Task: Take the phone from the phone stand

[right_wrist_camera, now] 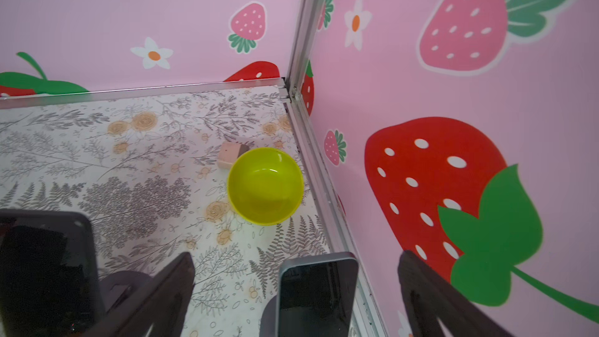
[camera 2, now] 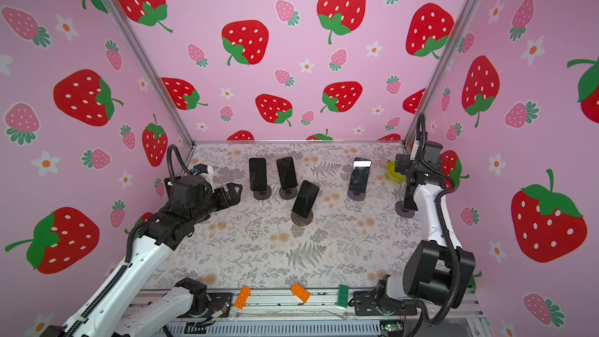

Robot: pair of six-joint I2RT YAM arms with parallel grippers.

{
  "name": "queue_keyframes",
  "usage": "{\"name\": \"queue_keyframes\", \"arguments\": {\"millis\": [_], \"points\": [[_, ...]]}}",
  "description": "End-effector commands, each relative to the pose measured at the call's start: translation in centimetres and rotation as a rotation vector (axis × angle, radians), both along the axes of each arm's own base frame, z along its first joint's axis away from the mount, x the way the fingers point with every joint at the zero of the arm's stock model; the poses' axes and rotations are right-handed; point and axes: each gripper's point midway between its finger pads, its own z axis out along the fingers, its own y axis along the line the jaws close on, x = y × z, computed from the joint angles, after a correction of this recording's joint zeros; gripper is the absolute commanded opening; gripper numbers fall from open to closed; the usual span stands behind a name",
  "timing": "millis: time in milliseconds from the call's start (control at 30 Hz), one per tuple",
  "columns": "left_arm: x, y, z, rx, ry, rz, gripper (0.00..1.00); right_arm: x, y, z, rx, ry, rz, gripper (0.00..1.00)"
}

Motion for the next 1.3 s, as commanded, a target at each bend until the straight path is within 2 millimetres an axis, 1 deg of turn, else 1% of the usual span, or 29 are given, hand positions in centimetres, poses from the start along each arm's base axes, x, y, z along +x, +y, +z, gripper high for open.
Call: {"name": "queue_keyframes", "arguments": {"millis": [0, 67, 233, 333, 400, 500, 633, 733, 833, 867, 1000, 1067, 1167, 1267], "points": [[0.2, -2.0, 0.9, -0.020, 0.005, -0.070, 0.99, 0.3, -1.6, -1.3, 0.025, 0.050, -0.030, 1.00], [0.6, -3.0, 0.5, -0.023, 0.024, -0.094, 0.99, 0.3, -2.7, -2.4, 0.029, 0.083, -0.053, 1.00], [1.5, -5.3, 0.4, 0.004, 0.046, -0.158, 0.99, 0.3, -3.4, -3.3, 0.068, 0.086, -0.035, 1.00], [2.1, -6.2, 0.1, 0.006, 0.070, -0.179, 0.99, 0.3, -3.6, -4.1, 0.073, 0.120, -0.020, 1.00], [2.5, -6.2, -0.3, 0.007, 0.093, -0.165, 0.99, 0.3, -3.9, -4.6, 0.061, 0.146, -0.014, 1.00], [2.9, -6.3, -0.5, 0.006, 0.107, -0.153, 0.99, -0.1, -3.7, -5.9, 0.076, 0.195, -0.004, 1.00], [3.1, -6.1, -0.3, 0.014, 0.105, -0.141, 0.99, -0.1, -2.5, -6.6, 0.135, 0.208, 0.044, 1.00], [3.1, -6.0, -0.1, 0.015, 0.096, -0.133, 0.99, -0.5, -2.2, -7.2, 0.160, 0.224, 0.040, 1.00], [3.3, -6.1, -0.3, 0.002, 0.103, -0.129, 0.99, -1.1, -2.7, -7.9, 0.147, 0.244, 0.005, 1.00], [3.3, -6.3, -0.4, -0.003, 0.108, -0.131, 0.99, -1.3, -3.0, -8.3, 0.139, 0.256, -0.009, 1.00], [3.5, -6.7, -0.7, -0.014, 0.118, -0.136, 0.99, -1.3, -2.9, -10.3, 0.155, 0.320, -0.003, 1.00], [3.6, -6.6, -0.7, -0.010, 0.121, -0.133, 1.00, -1.5, -2.6, -11.5, 0.176, 0.350, 0.004, 1.00], [3.5, -6.4, -0.7, -0.004, 0.121, -0.126, 1.00, -1.6, -1.8, -12.6, 0.211, 0.356, 0.036, 1.00], [3.5, -6.2, -0.6, 0.000, 0.113, -0.116, 0.99, -2.1, -1.7, -13.7, 0.218, 0.374, 0.034, 1.00]]}}
